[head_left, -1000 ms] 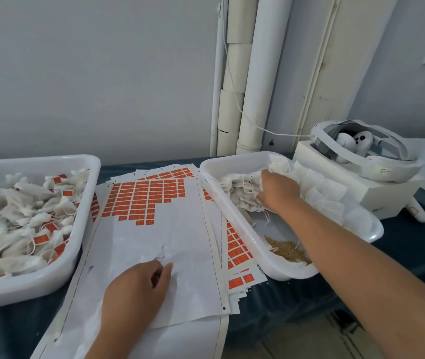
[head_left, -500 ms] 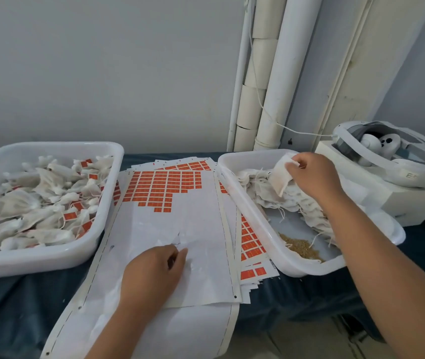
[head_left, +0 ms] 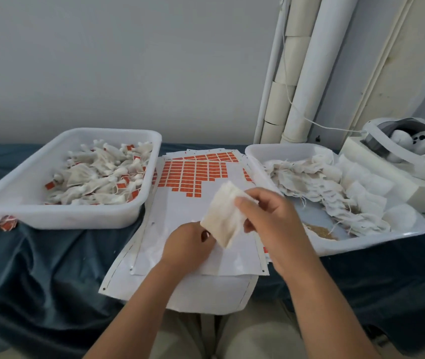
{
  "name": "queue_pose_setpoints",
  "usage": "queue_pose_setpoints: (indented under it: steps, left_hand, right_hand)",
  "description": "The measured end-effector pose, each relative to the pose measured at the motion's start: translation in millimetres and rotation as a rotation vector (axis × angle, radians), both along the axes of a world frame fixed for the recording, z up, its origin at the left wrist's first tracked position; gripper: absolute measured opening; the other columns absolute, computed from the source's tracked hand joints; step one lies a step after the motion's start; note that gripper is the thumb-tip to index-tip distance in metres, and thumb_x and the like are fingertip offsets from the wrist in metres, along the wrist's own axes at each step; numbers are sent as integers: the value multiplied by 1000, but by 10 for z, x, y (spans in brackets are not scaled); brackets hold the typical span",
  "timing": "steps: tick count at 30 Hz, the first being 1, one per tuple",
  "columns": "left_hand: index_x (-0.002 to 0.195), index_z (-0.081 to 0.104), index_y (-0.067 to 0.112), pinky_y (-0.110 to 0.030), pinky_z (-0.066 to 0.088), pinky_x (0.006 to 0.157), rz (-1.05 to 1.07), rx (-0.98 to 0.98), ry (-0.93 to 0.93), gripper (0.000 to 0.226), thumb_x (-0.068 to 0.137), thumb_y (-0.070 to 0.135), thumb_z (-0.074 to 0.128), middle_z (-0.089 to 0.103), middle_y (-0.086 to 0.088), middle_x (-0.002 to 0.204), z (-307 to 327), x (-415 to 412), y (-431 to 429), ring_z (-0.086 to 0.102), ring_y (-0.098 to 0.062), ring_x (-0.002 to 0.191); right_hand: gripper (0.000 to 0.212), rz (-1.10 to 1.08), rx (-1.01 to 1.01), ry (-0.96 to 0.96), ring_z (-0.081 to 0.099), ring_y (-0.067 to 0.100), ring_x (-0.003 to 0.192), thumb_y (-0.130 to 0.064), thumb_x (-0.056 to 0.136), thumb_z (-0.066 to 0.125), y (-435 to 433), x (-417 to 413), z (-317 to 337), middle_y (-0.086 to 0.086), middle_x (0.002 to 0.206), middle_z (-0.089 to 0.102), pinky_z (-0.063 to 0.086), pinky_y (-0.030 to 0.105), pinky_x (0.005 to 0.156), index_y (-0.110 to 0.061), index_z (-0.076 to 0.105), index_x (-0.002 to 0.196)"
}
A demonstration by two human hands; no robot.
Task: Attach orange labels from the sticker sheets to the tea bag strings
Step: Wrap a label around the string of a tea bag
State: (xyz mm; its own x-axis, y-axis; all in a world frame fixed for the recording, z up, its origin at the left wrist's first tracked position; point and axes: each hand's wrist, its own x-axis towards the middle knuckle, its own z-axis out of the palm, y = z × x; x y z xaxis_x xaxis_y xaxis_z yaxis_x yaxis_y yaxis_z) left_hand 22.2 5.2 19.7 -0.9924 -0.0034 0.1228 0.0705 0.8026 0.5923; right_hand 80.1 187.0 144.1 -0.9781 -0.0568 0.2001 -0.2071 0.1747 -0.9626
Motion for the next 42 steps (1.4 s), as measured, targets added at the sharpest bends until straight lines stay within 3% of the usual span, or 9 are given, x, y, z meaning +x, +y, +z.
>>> queue_pose_setpoints:
  steps: [3, 6, 11, 15, 19, 23, 26, 35, 42]
  left_hand:
    - [83, 68, 25, -18, 44, 61, 60, 322, 82, 24, 103, 25, 55, 69, 6, 74, 230, 170, -59, 64, -10, 71]
    - [106, 70, 40, -21, 52, 75, 113, 647, 262, 33, 109, 50, 39, 73, 18, 95, 501, 542, -106, 69, -2, 91]
    - [150, 46, 40, -28, 46, 108, -412, 638, 92, 64, 94, 68, 62, 59, 14, 146, 581, 1124, -91, 54, -12, 138]
    - [139, 55, 34, -34, 53, 107, -448, 821, -33, 46, 97, 44, 72, 69, 0, 134, 582, 1277, -85, 64, -21, 130]
    - [124, 71, 28, -35, 59, 96, -241, 861, -20, 28, 112, 39, 48, 77, -3, 115, 641, 1272, -76, 73, -22, 112]
    - [112, 76, 36, -13, 55, 80, -156, 879, 32, 36, 107, 38, 41, 80, 0, 102, 731, 1299, -120, 76, -14, 96]
    - [112, 76, 32, -15, 55, 81, -212, 893, 6, 35, 106, 33, 41, 79, -1, 103, 770, 1328, -141, 75, -15, 98]
    - [81, 72, 24, -16, 51, 77, -173, 700, 22, 51, 92, 69, 50, 70, 5, 87, 786, 1338, -241, 67, -10, 84]
    - [105, 68, 31, -34, 58, 78, -267, 613, 4, 20, 107, 44, 52, 70, 4, 78, 757, 1352, -221, 65, -12, 76]
  right_hand:
    - [15, 4, -49, 7, 65, 8, 66, -24, 100, 68, -118, 180, -123, -5, 80, 72, 55, 23, 64, -29, 75, 88]
    - [16, -55, 17, 77, 71, 9, 65, -26, 100, 69, -183, 332, -254, -7, 76, 74, 57, 19, 62, -33, 73, 86]
    - [9, -5, 92, 76, 72, 15, 71, -32, 98, 69, -319, 456, -381, -3, 78, 74, 60, 33, 66, -28, 75, 93]
    - [17, 126, 46, -31, 76, 15, 83, -41, 102, 65, -389, 508, -371, -4, 86, 78, 62, 27, 74, -33, 79, 97]
    - [49, 170, 169, -30, 75, 13, 89, -64, 102, 49, -360, 527, -296, -2, 90, 78, 64, 34, 79, -25, 78, 100]
    - [30, -151, 304, 326, 68, 4, 94, -58, 100, 55, -372, 569, -239, -20, 96, 70, 54, 14, 70, -35, 72, 105]
    - [30, -24, 302, 171, 66, 1, 102, -58, 100, 52, -343, 559, -225, -24, 107, 68, 56, 14, 77, -38, 68, 115]
    - [19, 51, 377, 204, 68, 6, 77, -41, 101, 62, -212, 554, -243, -18, 76, 70, 50, 14, 68, -33, 73, 87]
    - [34, 203, 214, -16, 40, 3, 51, -29, 102, 61, -211, 536, -251, -10, 56, 47, 36, 17, 50, -27, 62, 68]
